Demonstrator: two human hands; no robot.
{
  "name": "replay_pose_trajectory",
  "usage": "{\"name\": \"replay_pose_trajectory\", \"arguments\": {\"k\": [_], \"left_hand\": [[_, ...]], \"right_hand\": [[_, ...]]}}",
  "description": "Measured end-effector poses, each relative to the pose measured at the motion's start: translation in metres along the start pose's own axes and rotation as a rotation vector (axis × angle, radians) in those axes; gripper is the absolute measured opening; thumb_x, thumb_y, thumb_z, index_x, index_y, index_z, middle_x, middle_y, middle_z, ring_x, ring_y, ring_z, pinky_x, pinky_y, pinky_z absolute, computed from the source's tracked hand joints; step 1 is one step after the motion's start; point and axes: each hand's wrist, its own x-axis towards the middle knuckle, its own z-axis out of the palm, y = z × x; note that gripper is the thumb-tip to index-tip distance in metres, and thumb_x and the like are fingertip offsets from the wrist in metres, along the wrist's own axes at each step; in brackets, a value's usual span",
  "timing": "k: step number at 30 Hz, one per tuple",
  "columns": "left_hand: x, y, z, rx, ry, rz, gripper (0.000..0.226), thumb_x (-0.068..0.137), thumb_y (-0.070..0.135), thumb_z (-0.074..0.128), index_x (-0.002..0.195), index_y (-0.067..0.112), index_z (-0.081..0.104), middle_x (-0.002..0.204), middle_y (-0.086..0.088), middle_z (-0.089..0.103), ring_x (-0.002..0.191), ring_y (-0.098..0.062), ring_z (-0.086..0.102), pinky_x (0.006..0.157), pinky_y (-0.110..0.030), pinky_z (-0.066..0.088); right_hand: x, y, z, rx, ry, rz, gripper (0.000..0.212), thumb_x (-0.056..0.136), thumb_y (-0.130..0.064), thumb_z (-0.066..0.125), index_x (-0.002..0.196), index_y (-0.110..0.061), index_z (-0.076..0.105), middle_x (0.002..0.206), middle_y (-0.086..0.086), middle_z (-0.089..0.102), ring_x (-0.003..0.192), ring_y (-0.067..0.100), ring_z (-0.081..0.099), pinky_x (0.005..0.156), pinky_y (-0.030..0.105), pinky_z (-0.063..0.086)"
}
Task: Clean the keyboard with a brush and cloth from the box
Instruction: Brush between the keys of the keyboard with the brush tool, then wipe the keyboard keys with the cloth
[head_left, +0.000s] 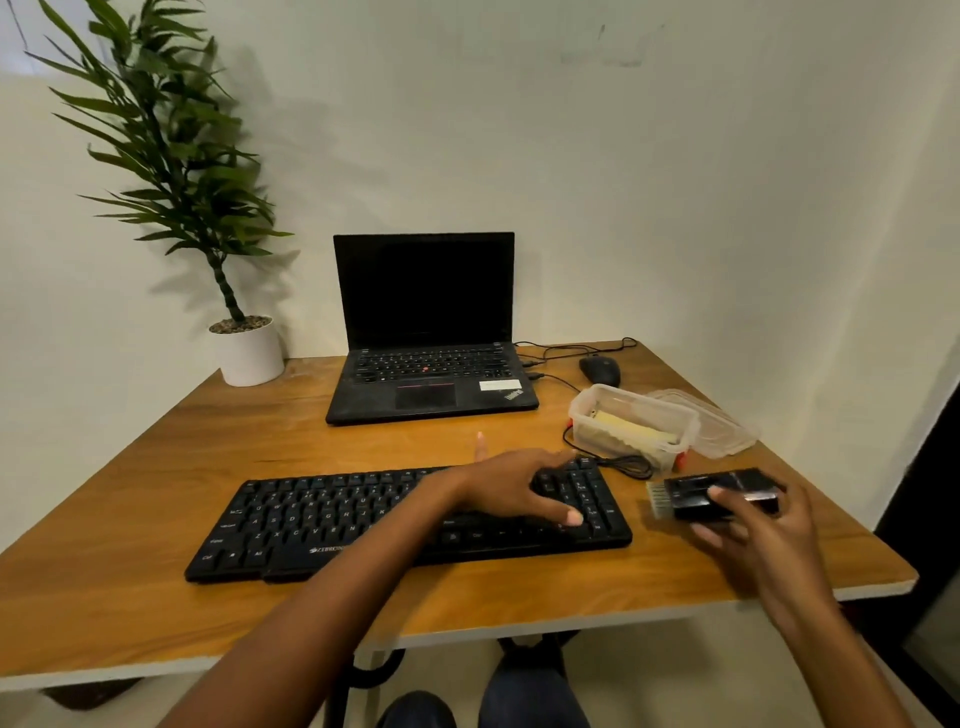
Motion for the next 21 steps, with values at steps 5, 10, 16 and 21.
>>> {"name": "replay_pose_trajectory", "arguments": {"k": [5,10,16,21], "left_hand": [[0.034,0.030,0.017,-0.030,0.039,0.050,0.072,0.088,0.048,0.056,0.149,0.026,0.025,0.151,0.004,0.036,0.143,-0.016,0.021,0.100,-0.066,-0.025],[0.057,0.044,0.022,-0.045,0.074,0.072,0.057,0.090,0.042,0.058,0.141,0.025,0.041,0.144,0.003,0.046,0.138,-0.017,0.031,0.111,-0.060,-0.002],[0.102,0.049,0.013,-0.131,0.527,-0.037,0.018,0.089,0.030,0.062,0.098,0.016,0.070,0.099,0.000,0.069,0.089,-0.014,0.060,0.074,-0.032,0.052],[0.155,0.059,-0.001,0.003,0.476,-0.061,0.017,0.091,0.026,0.058,0.099,0.016,0.069,0.101,-0.002,0.069,0.094,-0.020,0.061,0.072,-0.032,0.046]], "right_hand": [[-0.003,0.009,-0.001,-0.192,0.051,-0.030,0.069,0.067,0.001,0.077,0.114,-0.026,0.034,0.103,0.006,0.051,0.095,0.031,0.059,0.069,0.037,0.059],[0.004,0.003,-0.009,-0.725,0.024,-0.172,0.077,0.061,-0.023,0.085,0.117,-0.013,0.034,0.106,0.004,0.046,0.094,0.024,0.049,0.077,0.034,0.044],[0.012,0.010,-0.016,-0.885,0.037,-0.160,0.067,0.059,-0.046,0.081,0.101,-0.026,0.033,0.103,0.003,0.049,0.107,0.031,0.050,0.097,0.053,0.039],[0.016,0.019,-0.015,-0.979,0.067,-0.207,0.065,0.067,-0.057,0.070,0.116,-0.025,0.041,0.118,0.003,0.052,0.118,0.026,0.043,0.101,0.041,0.029]]}}
